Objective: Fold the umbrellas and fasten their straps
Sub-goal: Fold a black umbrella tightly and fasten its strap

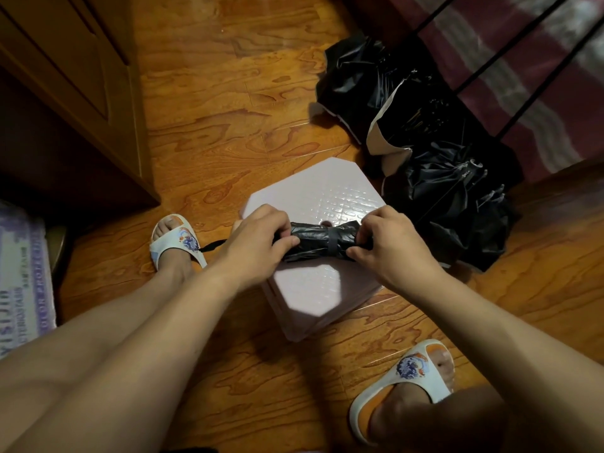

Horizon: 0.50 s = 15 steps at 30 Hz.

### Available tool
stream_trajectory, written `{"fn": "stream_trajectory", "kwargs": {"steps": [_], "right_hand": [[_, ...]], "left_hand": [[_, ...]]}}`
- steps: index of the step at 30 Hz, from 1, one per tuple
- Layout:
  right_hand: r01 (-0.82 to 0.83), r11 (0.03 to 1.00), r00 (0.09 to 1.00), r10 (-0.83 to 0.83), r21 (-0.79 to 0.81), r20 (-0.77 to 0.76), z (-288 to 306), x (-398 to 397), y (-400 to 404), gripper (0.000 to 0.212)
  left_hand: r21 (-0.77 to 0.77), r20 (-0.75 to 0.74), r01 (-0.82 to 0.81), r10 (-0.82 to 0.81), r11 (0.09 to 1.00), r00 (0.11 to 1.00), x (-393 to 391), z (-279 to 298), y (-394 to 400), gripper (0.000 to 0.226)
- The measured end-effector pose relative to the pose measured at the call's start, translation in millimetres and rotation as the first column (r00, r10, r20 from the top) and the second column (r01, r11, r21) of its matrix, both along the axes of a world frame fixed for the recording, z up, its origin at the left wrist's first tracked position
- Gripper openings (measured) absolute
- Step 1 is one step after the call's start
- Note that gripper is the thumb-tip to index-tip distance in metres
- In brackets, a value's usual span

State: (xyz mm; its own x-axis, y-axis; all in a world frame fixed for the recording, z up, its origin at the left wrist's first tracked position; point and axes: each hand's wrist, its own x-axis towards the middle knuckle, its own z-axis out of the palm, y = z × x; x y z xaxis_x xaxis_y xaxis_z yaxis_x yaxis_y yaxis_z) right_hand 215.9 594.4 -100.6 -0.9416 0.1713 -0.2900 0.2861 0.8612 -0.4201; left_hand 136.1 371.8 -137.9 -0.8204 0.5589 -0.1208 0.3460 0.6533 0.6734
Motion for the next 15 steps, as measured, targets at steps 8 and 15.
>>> {"fn": "stream_trajectory", "kwargs": {"steps": [8, 15], "right_hand": [[0.361, 0.785, 0.930, -0.259, -0.503, 0.263, 14.6, -4.9, 5.3, 0.026], [0.508, 0.783, 0.861, -0.474, -0.359, 0.184, -11.2, -7.3, -10.7, 0.019]], "left_hand": [[0.014, 0.024, 0.039, -0.039, 0.999, 0.999, -5.1, -1.0, -3.1, 0.016], [-0.119, -0.037, -0.197, 0.194, 0.973, 0.980, 5.0, 0.9, 11.8, 0.021]]}}
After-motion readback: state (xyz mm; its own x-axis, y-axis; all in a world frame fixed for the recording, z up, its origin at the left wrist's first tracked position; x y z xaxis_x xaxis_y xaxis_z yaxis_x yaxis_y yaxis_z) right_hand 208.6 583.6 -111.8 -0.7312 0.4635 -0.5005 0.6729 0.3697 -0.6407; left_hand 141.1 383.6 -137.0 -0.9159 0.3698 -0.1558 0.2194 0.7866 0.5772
